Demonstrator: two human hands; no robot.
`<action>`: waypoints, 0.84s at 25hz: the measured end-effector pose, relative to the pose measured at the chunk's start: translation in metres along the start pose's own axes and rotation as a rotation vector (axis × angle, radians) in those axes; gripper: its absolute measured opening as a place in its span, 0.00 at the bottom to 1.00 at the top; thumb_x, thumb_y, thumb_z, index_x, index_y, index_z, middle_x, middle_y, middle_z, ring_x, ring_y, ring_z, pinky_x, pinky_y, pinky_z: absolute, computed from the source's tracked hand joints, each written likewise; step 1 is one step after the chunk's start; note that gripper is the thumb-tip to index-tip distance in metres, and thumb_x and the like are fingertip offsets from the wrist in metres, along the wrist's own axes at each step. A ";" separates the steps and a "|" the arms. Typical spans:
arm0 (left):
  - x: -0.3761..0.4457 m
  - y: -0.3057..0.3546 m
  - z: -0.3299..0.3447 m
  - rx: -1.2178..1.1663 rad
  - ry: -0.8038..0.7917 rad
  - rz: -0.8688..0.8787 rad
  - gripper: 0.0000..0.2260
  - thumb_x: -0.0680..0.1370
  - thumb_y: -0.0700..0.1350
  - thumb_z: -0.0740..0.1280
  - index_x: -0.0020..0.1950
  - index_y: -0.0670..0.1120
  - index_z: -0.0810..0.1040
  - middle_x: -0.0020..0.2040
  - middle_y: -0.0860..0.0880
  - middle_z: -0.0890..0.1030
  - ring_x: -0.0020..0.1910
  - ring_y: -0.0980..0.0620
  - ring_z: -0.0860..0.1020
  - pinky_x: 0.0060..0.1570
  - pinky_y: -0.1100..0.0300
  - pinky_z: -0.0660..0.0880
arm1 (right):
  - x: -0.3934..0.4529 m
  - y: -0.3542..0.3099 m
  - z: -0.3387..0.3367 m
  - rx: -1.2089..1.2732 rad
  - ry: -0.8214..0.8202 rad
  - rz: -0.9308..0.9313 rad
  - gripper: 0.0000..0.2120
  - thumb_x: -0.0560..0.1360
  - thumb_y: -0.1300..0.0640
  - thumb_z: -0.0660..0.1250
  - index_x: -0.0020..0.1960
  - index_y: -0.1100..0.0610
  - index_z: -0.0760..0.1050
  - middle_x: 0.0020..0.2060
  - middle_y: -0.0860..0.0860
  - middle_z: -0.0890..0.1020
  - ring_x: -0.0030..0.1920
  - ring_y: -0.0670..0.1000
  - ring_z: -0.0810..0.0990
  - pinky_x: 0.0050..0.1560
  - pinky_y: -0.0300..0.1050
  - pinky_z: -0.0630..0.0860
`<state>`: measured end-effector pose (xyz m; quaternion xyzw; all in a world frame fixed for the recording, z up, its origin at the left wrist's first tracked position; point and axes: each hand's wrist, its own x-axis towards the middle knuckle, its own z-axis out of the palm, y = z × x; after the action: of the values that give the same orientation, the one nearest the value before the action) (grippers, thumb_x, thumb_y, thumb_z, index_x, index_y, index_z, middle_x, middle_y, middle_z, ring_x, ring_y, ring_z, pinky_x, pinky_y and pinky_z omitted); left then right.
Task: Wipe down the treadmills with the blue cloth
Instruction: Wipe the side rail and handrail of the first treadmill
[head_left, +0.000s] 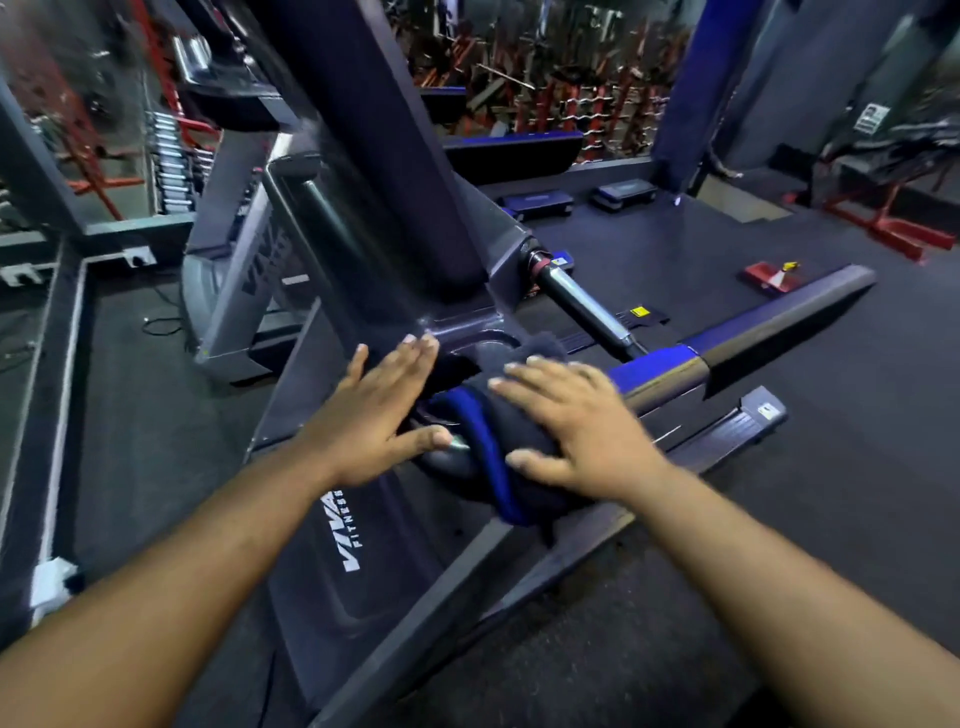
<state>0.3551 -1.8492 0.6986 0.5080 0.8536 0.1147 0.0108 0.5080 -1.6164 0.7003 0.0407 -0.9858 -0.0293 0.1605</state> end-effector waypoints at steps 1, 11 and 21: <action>-0.003 -0.005 0.000 -0.004 -0.007 0.026 0.50 0.67 0.80 0.35 0.80 0.49 0.36 0.81 0.53 0.39 0.79 0.57 0.37 0.77 0.44 0.37 | 0.001 0.005 -0.003 0.016 -0.008 0.079 0.34 0.75 0.30 0.54 0.76 0.45 0.64 0.76 0.47 0.67 0.77 0.52 0.63 0.72 0.59 0.62; 0.016 -0.044 -0.007 -0.258 -0.033 0.047 0.54 0.64 0.82 0.33 0.81 0.50 0.40 0.82 0.50 0.47 0.79 0.60 0.41 0.77 0.45 0.35 | 0.056 -0.095 -0.010 0.024 -0.114 0.249 0.21 0.79 0.33 0.53 0.46 0.49 0.73 0.45 0.46 0.82 0.53 0.52 0.80 0.60 0.52 0.67; 0.021 -0.054 -0.007 -0.616 -0.054 0.039 0.56 0.60 0.83 0.32 0.81 0.54 0.46 0.81 0.56 0.48 0.78 0.64 0.40 0.76 0.50 0.31 | 0.089 -0.128 0.000 -0.123 -0.149 0.454 0.22 0.78 0.36 0.53 0.45 0.52 0.75 0.43 0.54 0.84 0.49 0.59 0.81 0.54 0.54 0.68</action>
<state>0.2975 -1.8564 0.6964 0.5001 0.7682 0.3545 0.1846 0.4332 -1.7521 0.7190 -0.1938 -0.9751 -0.0554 0.0919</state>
